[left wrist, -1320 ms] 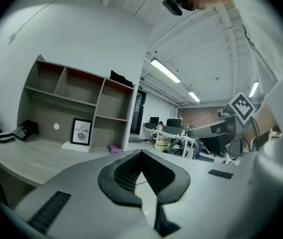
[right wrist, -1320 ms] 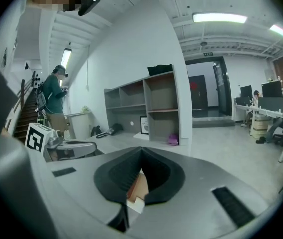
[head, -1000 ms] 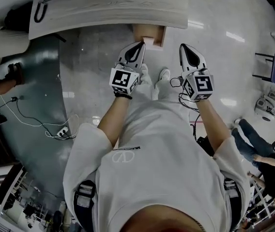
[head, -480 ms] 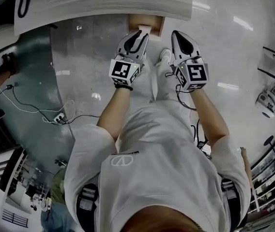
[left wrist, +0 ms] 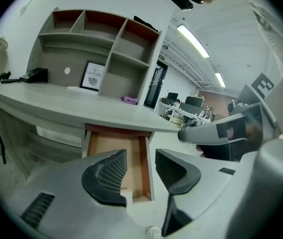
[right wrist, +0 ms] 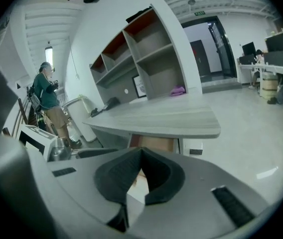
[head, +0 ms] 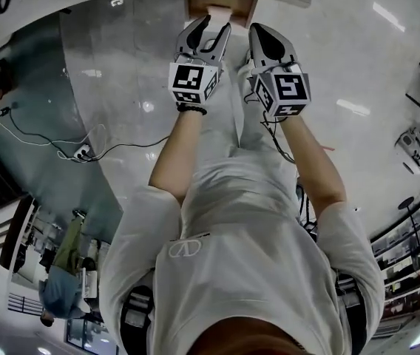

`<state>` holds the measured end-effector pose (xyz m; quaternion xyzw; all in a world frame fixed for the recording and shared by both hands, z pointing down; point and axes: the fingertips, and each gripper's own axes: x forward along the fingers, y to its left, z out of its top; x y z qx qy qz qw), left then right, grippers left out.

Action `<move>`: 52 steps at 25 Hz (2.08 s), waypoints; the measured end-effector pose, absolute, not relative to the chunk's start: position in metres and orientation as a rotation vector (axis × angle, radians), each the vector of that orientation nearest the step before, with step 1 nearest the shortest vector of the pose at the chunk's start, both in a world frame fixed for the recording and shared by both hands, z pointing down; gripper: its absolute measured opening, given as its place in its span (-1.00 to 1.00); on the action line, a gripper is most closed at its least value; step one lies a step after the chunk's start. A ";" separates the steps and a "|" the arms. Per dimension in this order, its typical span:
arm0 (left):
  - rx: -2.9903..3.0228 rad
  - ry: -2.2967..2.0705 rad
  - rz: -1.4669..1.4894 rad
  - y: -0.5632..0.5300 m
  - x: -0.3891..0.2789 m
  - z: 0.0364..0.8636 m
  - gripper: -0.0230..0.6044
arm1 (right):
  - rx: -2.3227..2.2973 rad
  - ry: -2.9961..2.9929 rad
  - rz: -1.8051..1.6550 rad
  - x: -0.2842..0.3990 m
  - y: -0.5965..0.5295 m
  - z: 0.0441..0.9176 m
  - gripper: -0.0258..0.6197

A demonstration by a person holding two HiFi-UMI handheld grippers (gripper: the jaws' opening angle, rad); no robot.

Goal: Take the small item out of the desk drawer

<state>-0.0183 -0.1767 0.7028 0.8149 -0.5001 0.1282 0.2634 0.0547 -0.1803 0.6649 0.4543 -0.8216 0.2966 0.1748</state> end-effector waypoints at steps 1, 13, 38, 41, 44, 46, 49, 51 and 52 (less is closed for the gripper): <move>2.184 -1.352 0.351 -0.177 -0.017 0.711 -0.34 | 1.286 -2.320 0.855 0.053 -0.180 0.674 -0.92; 2.028 -1.368 0.442 -0.189 -0.014 0.796 0.07 | 1.323 -2.250 0.936 0.062 -0.183 0.741 -0.92; 1.811 -1.333 0.786 -0.193 -0.009 0.876 0.15 | 1.362 -2.187 1.015 0.084 -0.175 0.789 -0.92; 1.759 -1.296 0.883 -0.191 -0.007 0.885 0.15 | 1.371 -2.177 1.027 0.086 -0.174 0.793 -0.92; 1.725 -1.288 0.911 -0.190 -0.008 0.891 0.15 | 1.376 -2.174 1.035 0.086 -0.172 0.797 -0.92; 1.714 -1.279 0.932 -0.188 -0.009 0.894 0.15 | 1.379 -2.173 1.037 0.085 -0.171 0.798 -0.92; 1.677 -1.254 0.984 -0.186 -0.010 0.897 0.15 | 1.385 -2.169 1.045 0.085 -0.170 0.798 -0.92; 1.652 -1.239 1.022 -0.185 -0.011 0.901 0.15 | 1.388 -2.168 1.050 0.085 -0.170 0.799 -0.92; 1.641 -1.231 1.040 -0.184 -0.012 0.903 0.15 | 1.389 -2.168 1.051 0.085 -0.171 0.800 -0.92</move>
